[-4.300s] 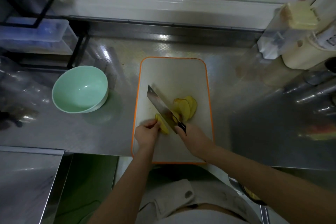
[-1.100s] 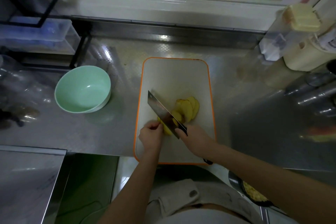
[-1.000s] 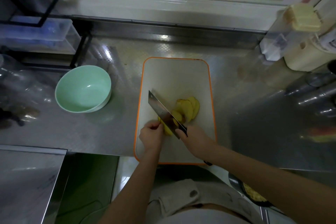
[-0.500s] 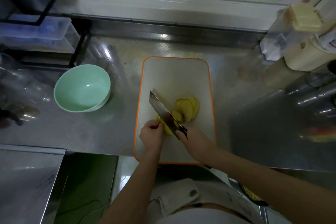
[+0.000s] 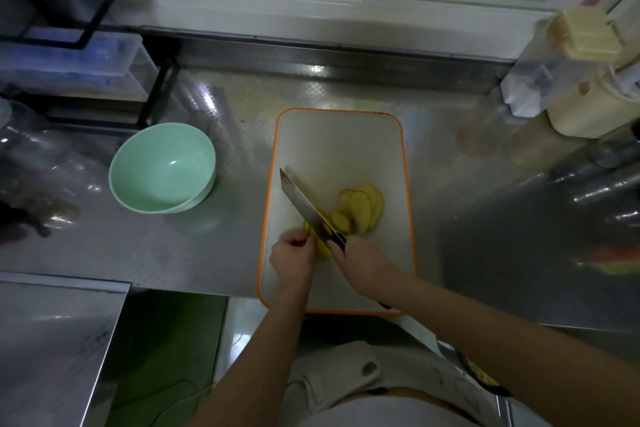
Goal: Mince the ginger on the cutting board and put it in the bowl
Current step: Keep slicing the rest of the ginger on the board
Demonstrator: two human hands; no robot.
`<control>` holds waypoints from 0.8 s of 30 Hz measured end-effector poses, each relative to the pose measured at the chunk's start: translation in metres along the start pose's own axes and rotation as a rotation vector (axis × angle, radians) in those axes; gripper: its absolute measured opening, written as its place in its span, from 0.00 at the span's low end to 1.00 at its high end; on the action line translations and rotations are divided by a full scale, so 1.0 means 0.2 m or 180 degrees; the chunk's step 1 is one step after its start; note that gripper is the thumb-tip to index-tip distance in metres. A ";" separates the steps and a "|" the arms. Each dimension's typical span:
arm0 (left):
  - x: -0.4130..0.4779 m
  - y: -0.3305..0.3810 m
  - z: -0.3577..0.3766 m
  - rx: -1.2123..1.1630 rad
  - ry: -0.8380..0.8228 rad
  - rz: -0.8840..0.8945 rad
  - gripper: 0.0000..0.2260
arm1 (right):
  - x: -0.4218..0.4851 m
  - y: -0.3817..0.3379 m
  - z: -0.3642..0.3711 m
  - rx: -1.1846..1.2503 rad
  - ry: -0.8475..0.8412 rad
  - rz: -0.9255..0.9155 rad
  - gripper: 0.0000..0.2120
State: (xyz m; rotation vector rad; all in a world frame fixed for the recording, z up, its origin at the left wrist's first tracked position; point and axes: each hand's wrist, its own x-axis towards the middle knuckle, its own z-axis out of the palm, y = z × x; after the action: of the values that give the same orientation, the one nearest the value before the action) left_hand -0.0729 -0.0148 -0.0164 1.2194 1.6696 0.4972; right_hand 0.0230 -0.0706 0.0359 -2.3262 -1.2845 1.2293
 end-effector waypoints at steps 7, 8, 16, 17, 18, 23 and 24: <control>0.00 0.00 0.00 -0.0039 -0.0049 0.0011 0.07 | -0.03 0.08 0.02 0.0084 -0.0186 -0.0020 0.16; 0.00 0.00 0.00 -0.0027 -0.0053 0.0021 0.07 | -0.04 0.10 0.03 0.0122 -0.0208 0.0003 0.15; 0.00 0.00 0.00 0.0034 -0.0035 0.0013 0.07 | -0.03 0.11 0.07 -0.0085 -0.0105 -0.0064 0.14; 0.00 0.00 0.00 0.0051 -0.0029 -0.0008 0.07 | -0.03 0.11 0.08 -0.0086 -0.0085 -0.0103 0.15; 0.00 0.00 -0.01 0.0071 -0.0023 -0.0023 0.07 | -0.02 0.10 0.08 -0.0077 -0.0071 -0.0145 0.15; 0.00 0.02 0.00 0.0128 0.0047 -0.0074 0.07 | 0.02 0.14 0.11 0.0026 -0.0024 -0.0182 0.13; 0.00 0.02 0.00 0.0146 0.0045 -0.0070 0.07 | 0.03 0.15 0.11 0.0091 -0.0042 -0.0137 0.14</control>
State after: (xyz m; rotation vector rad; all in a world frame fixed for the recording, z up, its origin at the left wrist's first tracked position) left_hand -0.0719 -0.0129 -0.0135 1.2319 1.7129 0.4572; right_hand 0.0262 -0.0891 0.0021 -2.2625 -1.3057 1.2434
